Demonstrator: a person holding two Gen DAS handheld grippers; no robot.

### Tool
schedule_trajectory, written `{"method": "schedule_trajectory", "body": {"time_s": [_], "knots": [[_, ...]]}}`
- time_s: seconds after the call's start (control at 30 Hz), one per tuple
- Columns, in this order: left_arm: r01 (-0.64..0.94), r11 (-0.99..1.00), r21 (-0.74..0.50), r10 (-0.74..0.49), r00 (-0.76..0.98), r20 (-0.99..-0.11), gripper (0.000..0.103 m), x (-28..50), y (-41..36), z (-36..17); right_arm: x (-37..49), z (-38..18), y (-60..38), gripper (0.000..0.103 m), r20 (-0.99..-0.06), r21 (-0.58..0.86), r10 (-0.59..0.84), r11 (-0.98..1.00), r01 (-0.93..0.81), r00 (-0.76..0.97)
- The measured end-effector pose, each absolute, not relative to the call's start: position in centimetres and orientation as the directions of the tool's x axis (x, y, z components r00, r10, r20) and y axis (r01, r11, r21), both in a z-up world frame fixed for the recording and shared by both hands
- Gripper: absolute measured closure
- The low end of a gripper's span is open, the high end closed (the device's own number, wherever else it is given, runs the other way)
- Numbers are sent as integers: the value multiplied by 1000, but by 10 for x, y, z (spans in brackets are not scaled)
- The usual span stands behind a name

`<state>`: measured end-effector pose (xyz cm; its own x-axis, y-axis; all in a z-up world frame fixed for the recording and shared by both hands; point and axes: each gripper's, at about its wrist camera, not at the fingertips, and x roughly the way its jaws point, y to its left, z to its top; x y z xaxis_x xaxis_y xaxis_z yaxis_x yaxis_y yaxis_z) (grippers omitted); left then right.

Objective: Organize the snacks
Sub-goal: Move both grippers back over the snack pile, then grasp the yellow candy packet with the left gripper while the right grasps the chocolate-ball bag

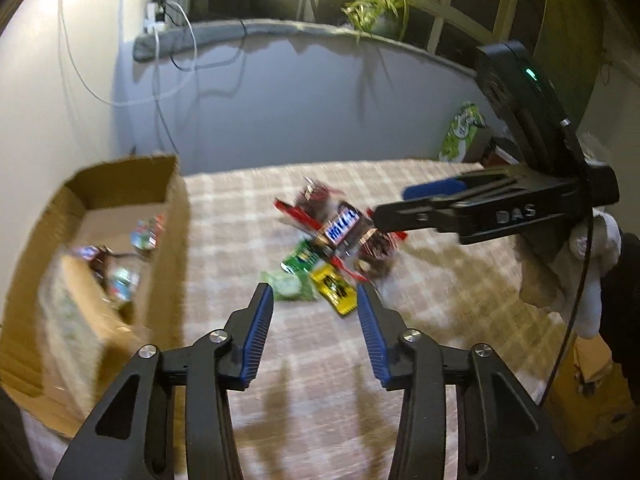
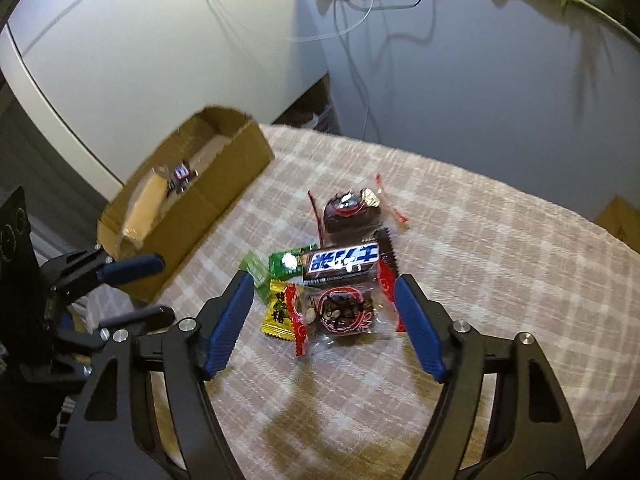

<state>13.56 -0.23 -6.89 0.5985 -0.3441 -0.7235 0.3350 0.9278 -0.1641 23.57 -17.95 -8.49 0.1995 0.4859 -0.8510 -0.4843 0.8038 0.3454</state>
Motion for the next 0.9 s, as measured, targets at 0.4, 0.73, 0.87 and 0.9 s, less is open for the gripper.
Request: {"method": "schedule_trajectory", "body": {"time_s": [0.4, 0.73, 0.87, 0.9], "knots": [[348, 915, -204, -367, 509, -778, 71, 154, -24, -103, 236, -124, -151, 32, -914, 231, 368, 821, -522, 174], [357, 917, -176, -343, 484, -805, 71, 168, -40, -116, 238, -134, -152, 33, -926, 193, 336, 816, -545, 176], [360, 922, -144, -317, 486, -814, 71, 173, -48, -119, 239, -134, -157, 36, -927, 199, 337, 817, -541, 168], [361, 923, -134, -309, 488, -816, 71, 175, -51, -120, 239, -133, -160, 37, -926, 204, 339, 821, -534, 167]]}}
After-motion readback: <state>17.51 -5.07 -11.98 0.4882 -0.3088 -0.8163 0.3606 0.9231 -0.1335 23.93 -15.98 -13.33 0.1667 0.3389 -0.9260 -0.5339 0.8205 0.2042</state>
